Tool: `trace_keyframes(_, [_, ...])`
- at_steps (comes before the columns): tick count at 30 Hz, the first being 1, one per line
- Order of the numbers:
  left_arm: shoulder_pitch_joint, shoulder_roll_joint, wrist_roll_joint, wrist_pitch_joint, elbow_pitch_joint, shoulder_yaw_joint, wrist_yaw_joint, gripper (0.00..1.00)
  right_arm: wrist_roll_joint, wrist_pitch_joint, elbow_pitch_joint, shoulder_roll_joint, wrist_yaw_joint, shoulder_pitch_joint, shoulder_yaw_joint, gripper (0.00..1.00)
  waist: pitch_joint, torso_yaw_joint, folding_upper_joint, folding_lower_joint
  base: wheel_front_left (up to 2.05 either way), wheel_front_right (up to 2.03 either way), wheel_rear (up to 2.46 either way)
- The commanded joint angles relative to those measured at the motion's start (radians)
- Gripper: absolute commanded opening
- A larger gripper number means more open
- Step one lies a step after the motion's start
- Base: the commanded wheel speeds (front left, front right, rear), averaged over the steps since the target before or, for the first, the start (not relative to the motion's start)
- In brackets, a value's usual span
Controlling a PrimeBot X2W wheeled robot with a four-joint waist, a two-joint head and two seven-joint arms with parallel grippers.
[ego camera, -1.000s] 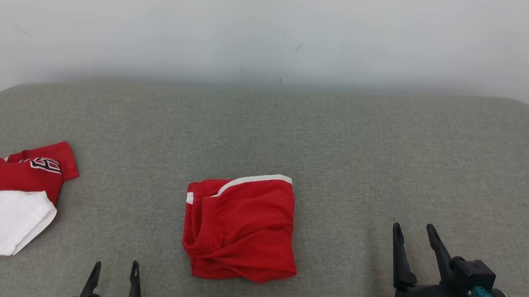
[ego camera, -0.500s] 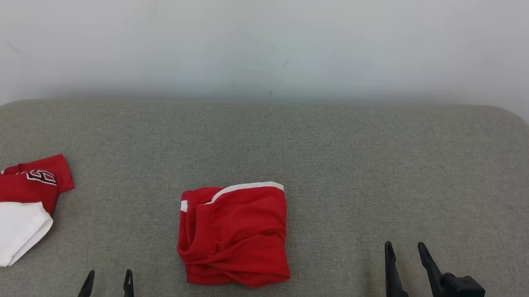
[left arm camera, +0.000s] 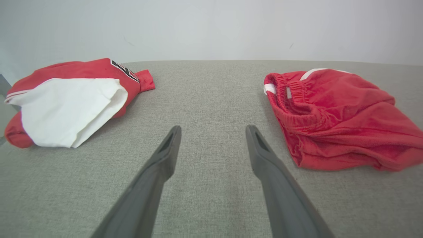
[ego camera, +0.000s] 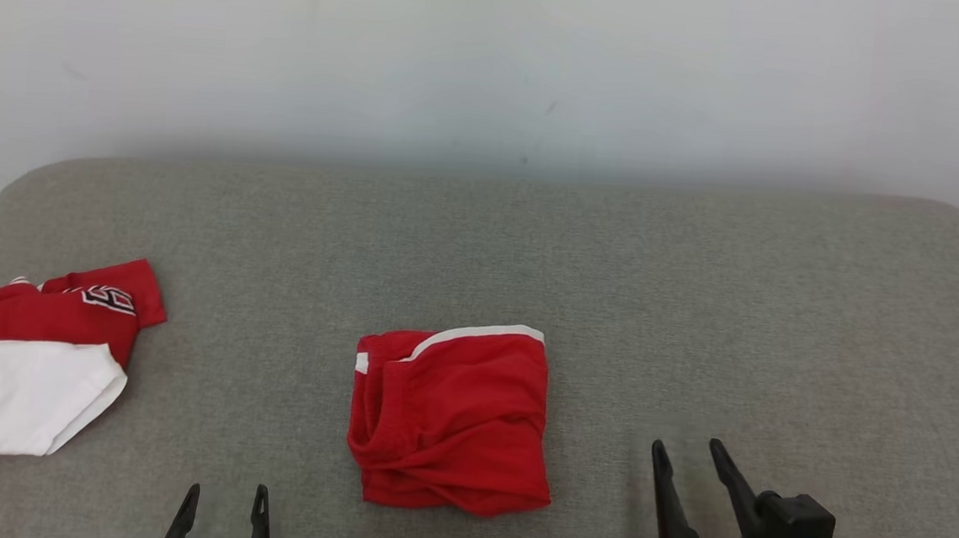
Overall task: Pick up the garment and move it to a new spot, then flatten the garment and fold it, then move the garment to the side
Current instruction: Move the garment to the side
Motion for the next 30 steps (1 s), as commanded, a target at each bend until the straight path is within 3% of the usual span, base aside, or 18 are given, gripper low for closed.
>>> trace_keyframes(1, [0.0,-0.001,-0.001,-0.003,-0.002,-0.006,0.001,1.0,0.019,0.0,0.013,0.003,-0.002,-0.018,0.023,1.0,0.011,0.024,0.0,0.0,0.0,0.0,0.0])
trace_keyframes(16, [-0.026,-0.002,-0.022,-0.003,-0.007,-0.053,0.003,1.0,0.087,0.0,0.172,0.002,-0.002,-0.172,0.131,1.0,0.087,0.171,0.0,0.0,0.0,0.0,0.0])
trace_keyframes(27, [-0.038,-0.001,-0.029,-0.003,-0.003,-0.071,0.011,1.0,0.128,0.0,0.369,0.002,-0.002,-0.256,0.17,1.0,0.111,0.208,0.0,0.0,0.0,0.0,0.0])
trace_keyframes(28, [-0.041,-0.002,-0.029,-0.003,-0.003,-0.072,0.011,1.0,0.13,0.001,0.379,0.002,-0.002,-0.259,0.18,0.91,0.112,0.208,0.0,0.0,0.0,0.0,0.0])
trace_keyframes(29, [-0.044,-0.001,-0.029,-0.003,-0.002,-0.073,0.01,1.0,0.136,0.001,0.386,0.002,-0.002,-0.261,0.187,0.44,0.112,0.207,0.0,0.0,0.0,0.0,0.0])
trace_keyframes(30, [-0.046,-0.001,-0.028,-0.003,-0.002,-0.073,0.01,1.0,0.139,0.001,0.389,0.002,-0.002,-0.263,0.195,0.24,0.112,0.206,0.0,0.0,0.0,0.0,0.0])
